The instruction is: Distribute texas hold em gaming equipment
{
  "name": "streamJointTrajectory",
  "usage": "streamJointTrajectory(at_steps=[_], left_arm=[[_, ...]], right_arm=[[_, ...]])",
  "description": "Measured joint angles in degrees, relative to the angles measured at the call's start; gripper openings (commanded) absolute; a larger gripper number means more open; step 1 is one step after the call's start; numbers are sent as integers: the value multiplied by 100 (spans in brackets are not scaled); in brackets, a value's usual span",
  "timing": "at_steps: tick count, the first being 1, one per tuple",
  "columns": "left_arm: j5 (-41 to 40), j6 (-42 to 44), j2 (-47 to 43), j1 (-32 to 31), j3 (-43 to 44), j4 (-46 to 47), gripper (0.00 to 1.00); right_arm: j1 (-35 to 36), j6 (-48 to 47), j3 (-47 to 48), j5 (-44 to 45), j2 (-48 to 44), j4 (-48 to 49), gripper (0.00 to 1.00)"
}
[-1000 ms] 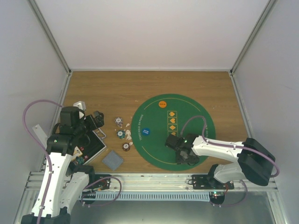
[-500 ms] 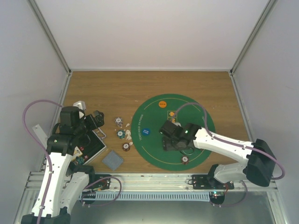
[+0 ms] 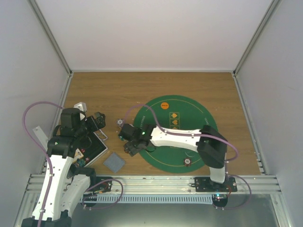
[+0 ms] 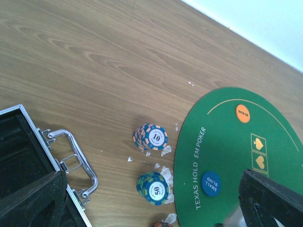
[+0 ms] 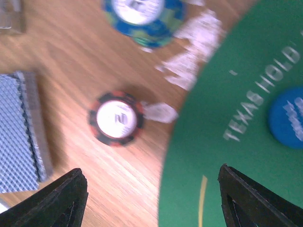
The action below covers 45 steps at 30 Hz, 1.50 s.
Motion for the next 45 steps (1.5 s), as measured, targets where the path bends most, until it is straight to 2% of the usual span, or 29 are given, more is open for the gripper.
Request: streamJointTrajectory(at_steps=[6,12,17,26,35,45], left_arm=[[4,2,4,4,-9,15,99],[2,2,4,22,-9,15,99],[2,2,4,22,-9,24,99],[2,2,4,24,-9,28,99],[2,2,7,24,-9,28,99],[2,2,4,24,-9,31,99]], right_arm=[[201,-719,831,-107,831,101,77],[199,-1014,1099,-155,1246,81,76],[201,-1147,1252,-219,1401,13,69],[195,-1228,1386,-238,1600,-92,66],[170,-1233,1388,-278,1600,-140,58],[168,-1231,1388,-330,1606,-146,57]])
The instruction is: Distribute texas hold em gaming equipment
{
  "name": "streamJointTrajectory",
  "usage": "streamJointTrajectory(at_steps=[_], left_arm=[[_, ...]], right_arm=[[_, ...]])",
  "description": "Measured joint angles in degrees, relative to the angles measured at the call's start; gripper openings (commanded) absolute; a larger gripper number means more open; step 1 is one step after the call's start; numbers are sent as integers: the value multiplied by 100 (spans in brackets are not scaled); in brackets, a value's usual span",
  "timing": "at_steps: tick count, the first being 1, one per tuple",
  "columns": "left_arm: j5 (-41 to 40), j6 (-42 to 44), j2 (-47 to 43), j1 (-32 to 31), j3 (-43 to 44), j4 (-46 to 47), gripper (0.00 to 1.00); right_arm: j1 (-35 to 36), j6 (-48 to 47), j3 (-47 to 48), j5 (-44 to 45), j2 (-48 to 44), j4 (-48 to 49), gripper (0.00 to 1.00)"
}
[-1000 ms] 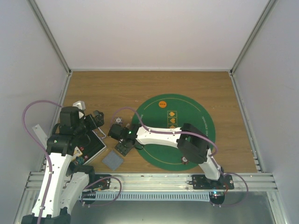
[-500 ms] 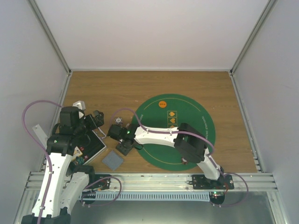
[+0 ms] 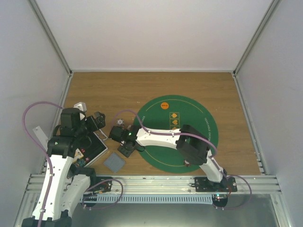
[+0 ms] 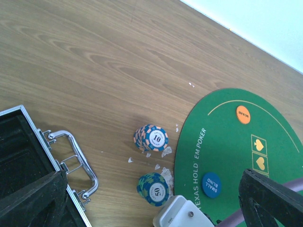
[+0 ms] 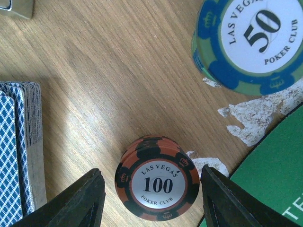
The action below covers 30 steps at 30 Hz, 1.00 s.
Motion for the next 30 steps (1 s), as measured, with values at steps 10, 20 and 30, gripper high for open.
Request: streamJointTrajectory(at_steps=[10,20,30], left_arm=[[0,0,0,0,0,0,99],[0,2,0,0,0,0,99],[0,2,0,0,0,0,99]], right_arm=[[0,2,87,-55,105,-37,54],[0,9,107,-55,157,-66,48],[0,15,107,-39,157,-66,46]])
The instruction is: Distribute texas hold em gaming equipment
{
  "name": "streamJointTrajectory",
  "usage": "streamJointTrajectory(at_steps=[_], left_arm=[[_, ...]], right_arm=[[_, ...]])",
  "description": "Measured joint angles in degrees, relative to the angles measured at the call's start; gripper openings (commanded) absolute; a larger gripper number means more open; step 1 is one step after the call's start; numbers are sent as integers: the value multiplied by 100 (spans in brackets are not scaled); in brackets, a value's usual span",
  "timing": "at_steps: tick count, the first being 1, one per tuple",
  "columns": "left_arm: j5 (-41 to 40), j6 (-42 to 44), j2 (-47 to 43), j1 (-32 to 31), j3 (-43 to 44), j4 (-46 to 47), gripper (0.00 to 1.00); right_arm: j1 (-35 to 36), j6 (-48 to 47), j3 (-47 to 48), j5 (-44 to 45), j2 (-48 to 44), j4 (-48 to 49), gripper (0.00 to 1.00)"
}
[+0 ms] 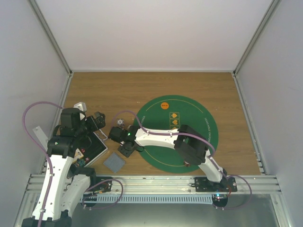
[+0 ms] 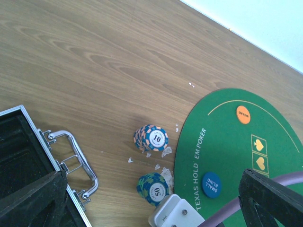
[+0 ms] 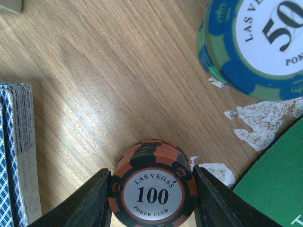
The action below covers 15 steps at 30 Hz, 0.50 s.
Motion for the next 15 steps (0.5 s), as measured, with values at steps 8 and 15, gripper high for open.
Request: streamJointTrajectory(at_steps=[8,15], left_arm=[[0,0,0,0,0,0,99],[-2,0,0,0,0,0,99]], right_arm=[[0,7,-57,70,-55,17,46],[0,4,-120,96,-197,59,46]])
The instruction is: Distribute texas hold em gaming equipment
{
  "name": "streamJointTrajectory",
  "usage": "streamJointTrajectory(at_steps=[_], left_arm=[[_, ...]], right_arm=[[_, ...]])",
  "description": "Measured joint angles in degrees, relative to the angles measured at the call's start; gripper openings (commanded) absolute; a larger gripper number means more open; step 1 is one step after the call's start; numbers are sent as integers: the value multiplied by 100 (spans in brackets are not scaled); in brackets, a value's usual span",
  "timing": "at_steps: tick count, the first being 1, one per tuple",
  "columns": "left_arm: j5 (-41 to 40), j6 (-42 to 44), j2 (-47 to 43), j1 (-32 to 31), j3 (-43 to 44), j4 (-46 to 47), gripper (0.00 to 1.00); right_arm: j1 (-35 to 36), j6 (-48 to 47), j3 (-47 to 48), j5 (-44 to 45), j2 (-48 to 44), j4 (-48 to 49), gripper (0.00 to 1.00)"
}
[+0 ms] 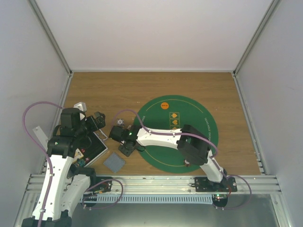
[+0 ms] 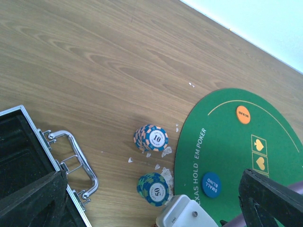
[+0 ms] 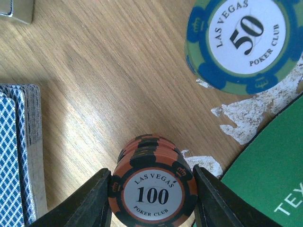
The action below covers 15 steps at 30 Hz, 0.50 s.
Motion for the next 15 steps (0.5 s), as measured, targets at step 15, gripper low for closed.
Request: streamJointTrajectory(at_steps=[15], left_arm=[[-2,0,0,0,0,-2,99]], right_arm=[[-343,671,-911,273,-809,96,46]])
